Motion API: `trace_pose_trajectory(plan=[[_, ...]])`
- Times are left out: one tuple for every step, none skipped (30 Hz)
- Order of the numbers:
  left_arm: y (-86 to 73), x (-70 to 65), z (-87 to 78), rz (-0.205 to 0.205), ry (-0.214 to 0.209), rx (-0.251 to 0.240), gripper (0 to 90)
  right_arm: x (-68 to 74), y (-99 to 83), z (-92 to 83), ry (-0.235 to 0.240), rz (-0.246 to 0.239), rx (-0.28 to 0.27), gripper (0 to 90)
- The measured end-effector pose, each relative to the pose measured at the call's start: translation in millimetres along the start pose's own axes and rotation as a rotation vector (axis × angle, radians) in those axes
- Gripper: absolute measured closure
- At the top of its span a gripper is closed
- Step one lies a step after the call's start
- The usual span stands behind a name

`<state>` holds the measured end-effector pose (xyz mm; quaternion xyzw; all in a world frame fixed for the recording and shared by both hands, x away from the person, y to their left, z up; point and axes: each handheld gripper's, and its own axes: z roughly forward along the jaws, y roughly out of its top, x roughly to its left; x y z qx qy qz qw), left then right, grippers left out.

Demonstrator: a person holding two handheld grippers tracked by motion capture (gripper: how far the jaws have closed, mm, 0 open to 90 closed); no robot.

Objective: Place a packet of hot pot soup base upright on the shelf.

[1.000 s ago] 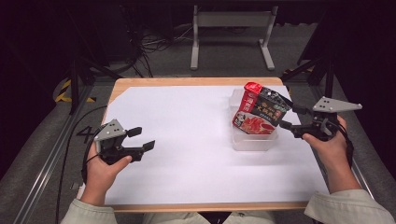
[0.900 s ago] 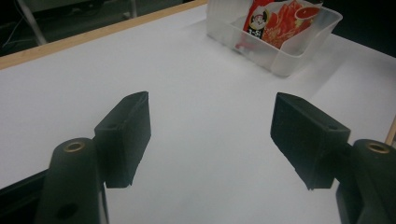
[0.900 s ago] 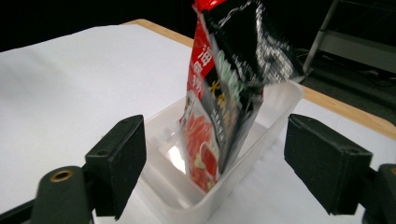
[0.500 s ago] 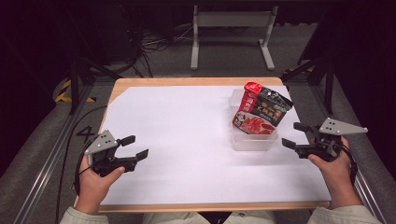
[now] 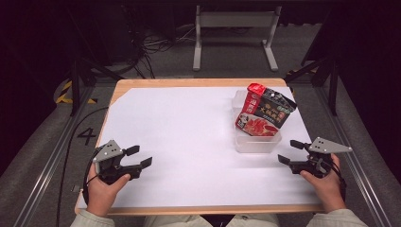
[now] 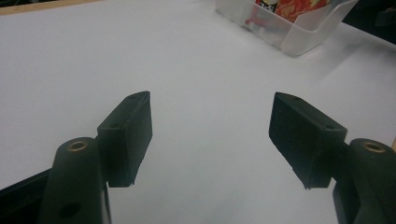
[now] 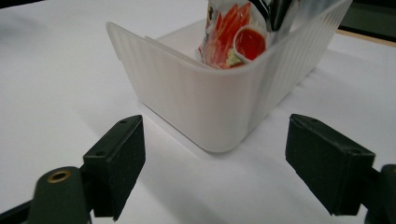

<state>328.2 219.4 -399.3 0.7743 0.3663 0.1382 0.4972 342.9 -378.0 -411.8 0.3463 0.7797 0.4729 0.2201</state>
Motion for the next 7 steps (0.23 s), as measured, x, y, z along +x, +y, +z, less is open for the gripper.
trace_pose_trajectory(plan=[[-1.2, 1.1, 1.3, 0.009, 0.01, -0.003, 30.1, -0.8, -1.4, 1.2, -0.002, 0.008, 0.004, 20.2], [-2.5, 1.8, 2.3, 0.002, 0.014, -0.009, 29.3, -1.5, -2.7, 2.4, 0.002, 0.016, 0.006, 20.4], [-4.1, 2.5, 3.0, -0.005, 0.021, -0.02, 29.0, -1.7, -4.1, 3.9, 0.004, 0.02, 0.008, 20.5], [-5.1, 2.9, 3.4, -0.008, 0.032, -0.029, 28.9, -1.3, -5.4, 5.9, 0.002, 0.014, 0.02, 20.6], [-6.1, 4.0, 4.5, -0.004, 0.044, -0.036, 28.0, -1.0, -5.9, 7.2, 0.003, 0.015, 0.03, 20.5], [-7.0, 4.6, 5.5, -0.014, 0.05, -0.035, 25.9, -1.0, -6.0, 8.2, 0.008, 0.016, 0.033, 20.5], [-7.9, 5.7, 6.7, -0.022, 0.049, -0.037, 24.0, -1.0, -5.8, 8.6, 0.007, 0.017, 0.033, 20.7]])
